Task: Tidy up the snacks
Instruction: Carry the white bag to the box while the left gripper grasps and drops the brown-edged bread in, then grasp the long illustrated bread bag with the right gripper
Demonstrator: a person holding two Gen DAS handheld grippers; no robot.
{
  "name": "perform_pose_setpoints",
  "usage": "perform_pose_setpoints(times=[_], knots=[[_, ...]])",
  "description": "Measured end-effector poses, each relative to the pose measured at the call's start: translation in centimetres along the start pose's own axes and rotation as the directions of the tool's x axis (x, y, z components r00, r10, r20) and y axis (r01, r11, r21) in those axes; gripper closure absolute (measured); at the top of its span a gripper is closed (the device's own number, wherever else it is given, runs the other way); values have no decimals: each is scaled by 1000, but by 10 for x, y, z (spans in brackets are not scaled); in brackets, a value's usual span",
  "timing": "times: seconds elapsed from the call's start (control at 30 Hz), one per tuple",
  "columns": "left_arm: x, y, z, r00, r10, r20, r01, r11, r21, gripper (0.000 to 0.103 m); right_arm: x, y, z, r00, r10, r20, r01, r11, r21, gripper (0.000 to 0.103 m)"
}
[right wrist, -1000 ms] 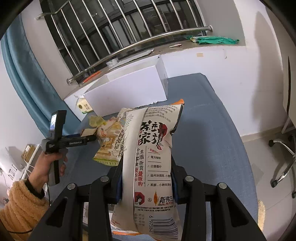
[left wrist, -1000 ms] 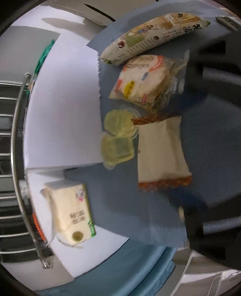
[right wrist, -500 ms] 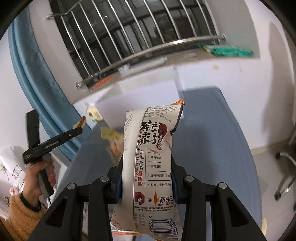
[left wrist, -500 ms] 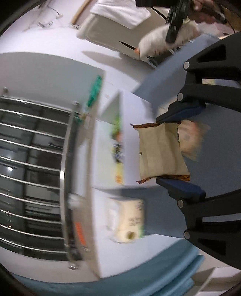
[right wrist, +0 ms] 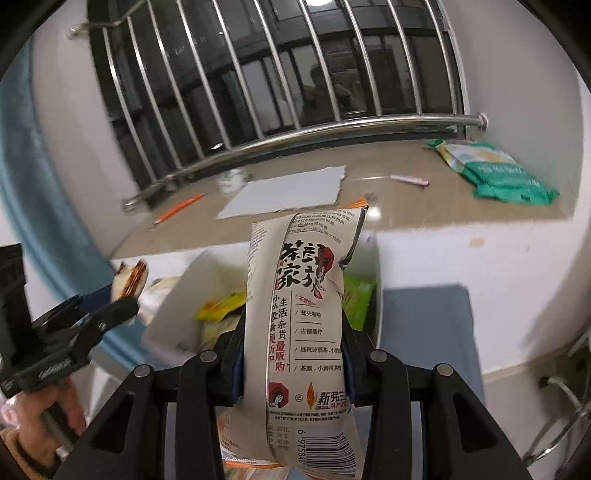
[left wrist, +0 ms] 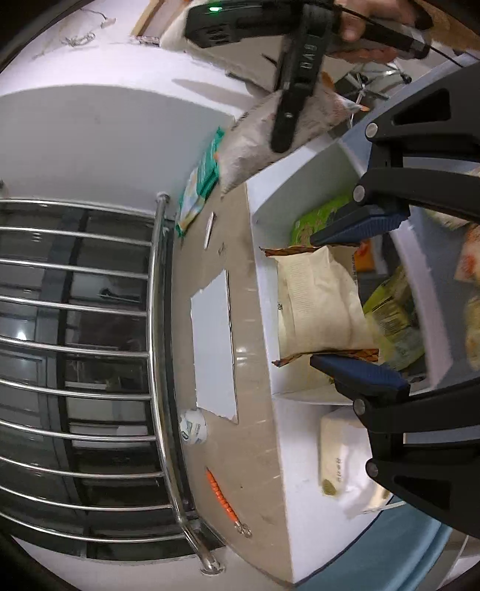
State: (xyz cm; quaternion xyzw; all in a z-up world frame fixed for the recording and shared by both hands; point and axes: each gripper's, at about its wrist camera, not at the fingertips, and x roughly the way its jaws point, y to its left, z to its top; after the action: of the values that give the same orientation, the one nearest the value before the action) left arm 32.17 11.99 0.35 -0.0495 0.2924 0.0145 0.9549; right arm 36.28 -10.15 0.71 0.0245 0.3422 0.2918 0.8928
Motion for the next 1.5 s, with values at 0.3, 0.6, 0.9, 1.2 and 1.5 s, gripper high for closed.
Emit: perform_pose_setpoints(times=[0.3,0.6,0.9,1.2,1.5], knots=[[32,9,1,997,58,-47,-60,998,-33,0,38,2,38,1000,-22,5,22,1000,-18,0],[-4,1,-10,996,87,-21,-87,996,22,0,7,21,21,998,2,64,2,997,-73,0],[-93,-36,-29,997,35,68,-42,994,100,0,-60,50,-22,992,61,108,-45,988,-147,0],[-182,-58,-114,992,-56,109,47,995,84,0,-134,59,-110,982,147,123,-135,986,-99,0],[-204,-56,-194,997,-50,61,52,998,-38,0,-142,47,-207,988,153,37,-154,987,43,0]])
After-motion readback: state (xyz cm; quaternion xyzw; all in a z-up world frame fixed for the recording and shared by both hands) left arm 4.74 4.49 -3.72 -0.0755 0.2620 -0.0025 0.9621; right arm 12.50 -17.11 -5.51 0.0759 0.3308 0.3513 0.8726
